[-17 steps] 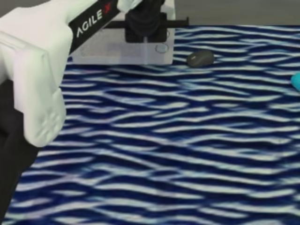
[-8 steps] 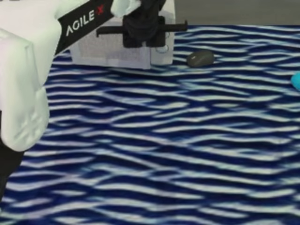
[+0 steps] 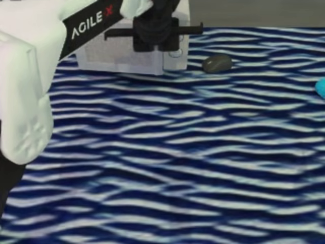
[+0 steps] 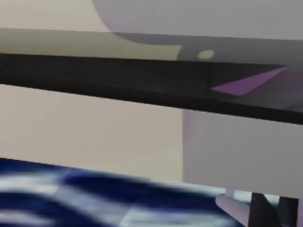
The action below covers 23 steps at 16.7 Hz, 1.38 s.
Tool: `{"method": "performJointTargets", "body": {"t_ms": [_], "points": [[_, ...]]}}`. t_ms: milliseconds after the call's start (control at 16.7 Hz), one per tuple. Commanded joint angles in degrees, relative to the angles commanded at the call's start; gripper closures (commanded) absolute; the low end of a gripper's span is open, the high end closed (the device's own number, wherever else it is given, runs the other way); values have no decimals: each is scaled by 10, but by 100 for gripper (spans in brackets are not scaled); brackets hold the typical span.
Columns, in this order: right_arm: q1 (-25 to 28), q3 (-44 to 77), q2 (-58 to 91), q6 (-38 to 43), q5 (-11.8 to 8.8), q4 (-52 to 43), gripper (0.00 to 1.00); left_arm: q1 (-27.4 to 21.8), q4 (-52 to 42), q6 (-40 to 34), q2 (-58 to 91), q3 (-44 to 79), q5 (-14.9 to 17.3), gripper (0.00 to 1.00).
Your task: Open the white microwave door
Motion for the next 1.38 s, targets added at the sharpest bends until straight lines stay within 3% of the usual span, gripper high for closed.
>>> {"method": "performJointTargets", "body": {"t_ms": [1020,1380], "points": [[0,0,0,0,0,0,0,-3,2,-1,3,-3,4,100],[0,0,0,0,0,0,0,4,53,48,-56,-100,23,100]]}}
